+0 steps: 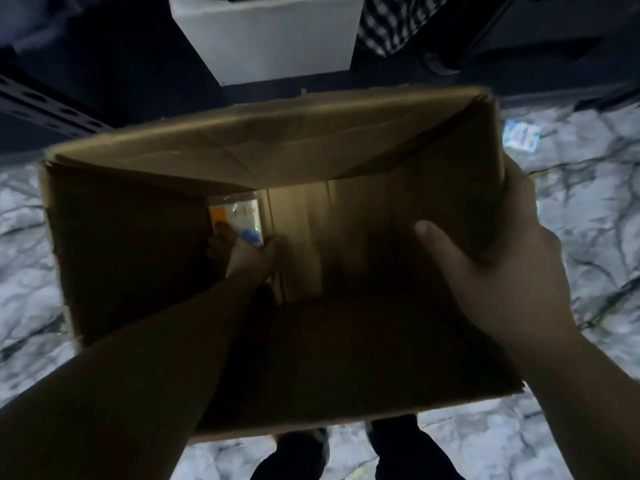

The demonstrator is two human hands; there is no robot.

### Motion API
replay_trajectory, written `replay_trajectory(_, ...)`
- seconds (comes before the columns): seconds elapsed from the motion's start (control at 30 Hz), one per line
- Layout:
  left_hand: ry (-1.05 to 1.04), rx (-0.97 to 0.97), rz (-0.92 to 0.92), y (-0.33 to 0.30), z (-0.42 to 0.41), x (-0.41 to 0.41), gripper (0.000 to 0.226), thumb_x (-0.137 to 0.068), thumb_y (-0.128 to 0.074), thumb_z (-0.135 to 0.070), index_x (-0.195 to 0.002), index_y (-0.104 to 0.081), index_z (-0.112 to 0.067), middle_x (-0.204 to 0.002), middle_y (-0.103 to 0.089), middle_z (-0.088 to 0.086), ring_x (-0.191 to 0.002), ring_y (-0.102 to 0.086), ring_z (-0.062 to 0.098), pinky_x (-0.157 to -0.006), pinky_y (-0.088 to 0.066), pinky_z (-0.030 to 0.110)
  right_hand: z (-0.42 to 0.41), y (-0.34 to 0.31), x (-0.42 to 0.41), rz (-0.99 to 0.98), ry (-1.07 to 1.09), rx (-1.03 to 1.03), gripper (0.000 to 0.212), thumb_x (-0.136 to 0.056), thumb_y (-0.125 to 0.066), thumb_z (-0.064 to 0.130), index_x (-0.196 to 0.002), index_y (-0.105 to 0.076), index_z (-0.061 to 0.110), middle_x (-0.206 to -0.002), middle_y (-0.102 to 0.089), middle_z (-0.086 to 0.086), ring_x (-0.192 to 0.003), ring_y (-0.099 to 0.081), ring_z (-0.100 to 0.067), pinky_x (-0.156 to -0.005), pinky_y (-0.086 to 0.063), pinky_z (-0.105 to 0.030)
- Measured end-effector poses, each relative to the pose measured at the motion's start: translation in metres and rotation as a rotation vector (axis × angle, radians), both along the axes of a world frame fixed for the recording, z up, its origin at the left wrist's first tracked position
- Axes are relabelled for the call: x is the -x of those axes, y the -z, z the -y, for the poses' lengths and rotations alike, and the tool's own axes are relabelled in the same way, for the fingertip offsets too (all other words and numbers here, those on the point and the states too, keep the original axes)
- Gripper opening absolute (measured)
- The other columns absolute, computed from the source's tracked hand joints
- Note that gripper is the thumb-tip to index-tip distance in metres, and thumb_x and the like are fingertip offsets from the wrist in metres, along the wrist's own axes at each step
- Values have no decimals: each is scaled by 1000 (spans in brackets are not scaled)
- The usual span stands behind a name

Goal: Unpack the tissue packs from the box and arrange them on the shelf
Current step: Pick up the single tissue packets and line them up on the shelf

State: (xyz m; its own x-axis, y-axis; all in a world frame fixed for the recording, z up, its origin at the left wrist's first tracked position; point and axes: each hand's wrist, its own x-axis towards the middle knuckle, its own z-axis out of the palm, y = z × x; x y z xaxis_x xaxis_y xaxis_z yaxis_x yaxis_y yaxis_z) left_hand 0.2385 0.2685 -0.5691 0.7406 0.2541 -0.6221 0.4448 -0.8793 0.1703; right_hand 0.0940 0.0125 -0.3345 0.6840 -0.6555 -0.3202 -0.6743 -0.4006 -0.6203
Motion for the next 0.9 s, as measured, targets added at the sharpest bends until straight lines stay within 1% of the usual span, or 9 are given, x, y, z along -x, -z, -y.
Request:
replay_trajectory(0.1,26,-69,260,-16,19,5,121,-65,-46,-96,-152,-38,-12,-145,-46,22,-129,-48,43,-111,-38,56,1,3,1,15,5,-17,92,-82,-79,50,-158,-28,35,-97,-45,51,-77,-43,34,-65,-33,9)
replay_trajectory(0.13,14,-19,241,-13,21,5,119,-70,-51,-93,-155,-33,-12,-151,-40,23,-136,-42,43,-115,-35,56,0,2,0,18,8,-21,92,-82,-79,51,-157,-28,37,-95,-44,56,-78,-44,34,-65,-33,9)
replay_trajectory(0.2,52,45,92,-9,19,3,118,-74,-84,-61,-161,-19,-15,-162,-24,24,-147,-27,44,-120,-30,56,0,3,0,30,10,-16,92,-81,-79,51,-157,-30,37,-96,-44,54,-83,-47,22,-66,-33,9)
replay_trajectory(0.23,77,51,44,-10,18,1,119,-73,-90,-48,-161,-18,-14,-162,-22,26,-148,-26,46,-120,-29,57,0,3,0,37,9,-13,92,-81,-79,50,-157,-30,36,-99,-43,51,-86,-46,20,-67,-33,9)
replay_trajectory(0.37,110,66,104,-14,13,-3,105,-71,-91,-36,-154,-32,-9,-152,-37,26,-140,-39,47,-115,-33,52,0,5,1,42,-9,-10,92,-84,-79,49,-159,-28,34,-104,-43,47,-81,-44,33,-68,-33,9)
replay_trajectory(0.47,142,121,65,-36,18,-3,107,-74,-90,-42,-155,-28,-9,-155,-38,22,-143,-38,42,-115,-36,52,-1,0,1,25,-19,15,91,-86,-79,45,-159,-29,27,-115,-52,31,-93,-51,11,-67,-34,6)
replay_trajectory(0.63,282,137,131,-98,17,11,108,-69,-91,-49,-152,-32,-12,-151,-37,16,-140,-38,37,-110,-39,51,-4,-2,-3,-76,-14,62,82,-92,-74,38,-159,-28,23,-121,-67,3,-111,-65,-32,-75,-39,-24)
replay_trajectory(0.77,290,190,136,-173,5,27,109,-64,-95,-39,-151,-35,-11,-142,-43,17,-131,-42,40,-108,-38,51,-1,-10,-4,-156,-30,25,85,-94,-68,42,-161,-17,28,-133,-66,-11,-116,-64,-39,-89,-53,-40)
replay_trajectory(0.9,369,231,196,-261,-5,36,113,-56,-98,-37,-148,-39,-10,-129,-46,17,-119,-46,40,-102,-40,50,1,-49,-6,-289,-111,-14,92,-96,-61,55,-163,-6,28,-143,-57,-16,-125,-58,-41,-100,-53,-49)
